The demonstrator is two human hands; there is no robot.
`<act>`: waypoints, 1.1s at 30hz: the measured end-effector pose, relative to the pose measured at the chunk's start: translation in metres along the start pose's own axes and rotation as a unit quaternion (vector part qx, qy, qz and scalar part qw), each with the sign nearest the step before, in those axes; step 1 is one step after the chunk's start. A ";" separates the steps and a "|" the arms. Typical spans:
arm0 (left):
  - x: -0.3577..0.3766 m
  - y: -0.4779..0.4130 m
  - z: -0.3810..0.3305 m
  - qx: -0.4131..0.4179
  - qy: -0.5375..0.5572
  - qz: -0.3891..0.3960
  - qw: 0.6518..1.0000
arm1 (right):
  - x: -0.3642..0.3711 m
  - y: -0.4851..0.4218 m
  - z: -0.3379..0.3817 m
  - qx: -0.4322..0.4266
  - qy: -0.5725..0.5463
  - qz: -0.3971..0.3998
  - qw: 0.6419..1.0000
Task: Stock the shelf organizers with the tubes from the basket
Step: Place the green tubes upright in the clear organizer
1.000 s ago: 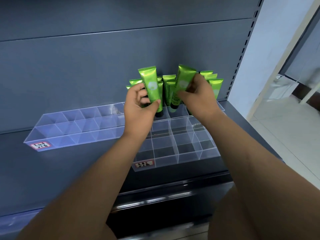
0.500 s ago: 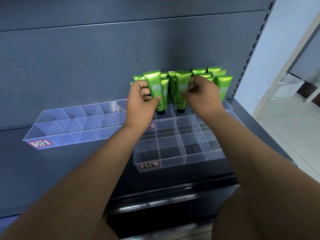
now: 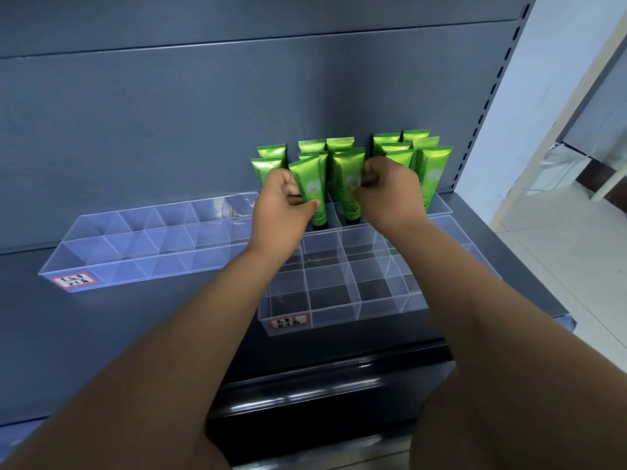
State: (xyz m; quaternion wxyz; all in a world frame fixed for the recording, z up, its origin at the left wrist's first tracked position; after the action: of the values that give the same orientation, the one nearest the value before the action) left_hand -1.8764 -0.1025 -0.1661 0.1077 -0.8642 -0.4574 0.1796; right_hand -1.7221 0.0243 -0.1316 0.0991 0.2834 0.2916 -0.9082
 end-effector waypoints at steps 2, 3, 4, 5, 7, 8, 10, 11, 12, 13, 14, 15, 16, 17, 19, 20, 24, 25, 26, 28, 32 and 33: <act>0.002 0.000 0.000 0.003 -0.003 0.007 1.000 | 0.001 0.000 -0.003 0.010 -0.004 0.000 1.000; 0.002 0.001 0.000 0.005 -0.004 0.010 1.000 | 0.001 0.001 -0.005 0.015 -0.009 0.001 1.000; 0.003 0.000 0.000 0.006 -0.005 0.012 1.000 | 0.001 0.001 -0.005 0.019 -0.014 0.002 1.000; 0.004 0.000 0.000 0.005 -0.004 0.013 1.000 | 0.000 0.002 -0.005 0.020 -0.015 0.005 1.000; 0.006 0.001 0.001 -0.001 0.002 0.018 1.000 | 0.000 0.004 -0.006 0.017 -0.006 0.010 1.000; 0.007 0.001 0.001 -0.004 0.004 0.021 1.000 | 0.000 0.005 -0.006 0.015 0.002 0.012 1.000; 0.008 0.001 0.002 -0.004 -0.005 0.021 1.000 | -0.001 0.007 -0.008 0.016 0.008 0.016 1.000; 0.008 0.001 0.002 -0.002 -0.011 0.021 1.000 | -0.001 0.007 -0.009 0.019 0.008 0.017 1.000; 0.008 0.001 0.001 -0.001 -0.016 0.023 1.000 | -0.001 0.007 -0.010 0.021 0.007 0.019 1.000; 0.008 0.002 0.001 -0.002 -0.021 0.025 0.999 | -0.001 0.007 -0.012 0.025 0.005 0.021 0.999; 0.008 0.002 0.002 -0.004 -0.025 0.027 0.999 | -0.002 0.007 -0.013 0.030 0.001 0.023 0.999; 0.008 0.002 0.002 -0.006 -0.028 0.027 0.999 | -0.002 0.007 -0.014 0.034 -0.004 0.022 0.999; 0.008 0.002 0.002 -0.006 -0.030 0.025 0.999 | -0.003 0.007 -0.016 0.036 -0.006 0.019 0.999; 0.007 0.002 0.001 -0.006 -0.033 0.020 0.999 | -0.004 0.007 -0.017 0.039 -0.009 0.015 0.999; 0.006 0.002 0.001 -0.001 -0.037 0.015 0.999 | -0.005 0.006 -0.021 0.047 -0.016 0.008 0.999; 0.006 0.002 0.000 0.001 -0.039 0.015 0.999 | -0.005 0.006 -0.022 0.051 -0.022 0.005 0.998; 0.005 0.002 -0.001 0.007 -0.048 0.009 0.999 | -0.005 0.005 -0.025 0.056 -0.035 -0.001 0.998; 0.005 0.002 -0.002 0.009 -0.051 0.007 0.999 | -0.004 0.005 -0.025 0.054 -0.033 0.000 0.998; 0.005 0.003 -0.002 0.010 -0.054 0.003 0.999 | -0.003 0.005 -0.024 0.053 -0.030 0.003 0.998; 0.004 0.003 -0.002 0.009 -0.056 -0.002 0.998 | -0.003 0.005 -0.022 0.052 -0.022 0.007 0.998; 0.004 0.002 0.001 -0.001 -0.065 -0.001 0.998 | -0.002 0.006 -0.021 0.055 -0.018 0.009 0.998; 0.005 0.002 0.002 0.000 -0.068 0.002 0.998 | -0.001 0.006 -0.021 0.058 -0.017 0.008 0.998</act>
State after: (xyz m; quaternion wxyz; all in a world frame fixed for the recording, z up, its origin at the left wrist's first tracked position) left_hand -1.8726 -0.0996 -0.1696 0.0760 -0.8509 -0.4619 0.2386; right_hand -1.7098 0.0317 -0.1475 0.0951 0.2755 0.2346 -0.9274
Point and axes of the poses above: each hand's wrist, its own y-axis away from the middle knuckle, its own x-axis out of the palm, z = x × y, the point moved 8 cm from there along -y, towards the middle knuckle, and after that the axes turned 7 degrees about -z, right-handed, at the moved point
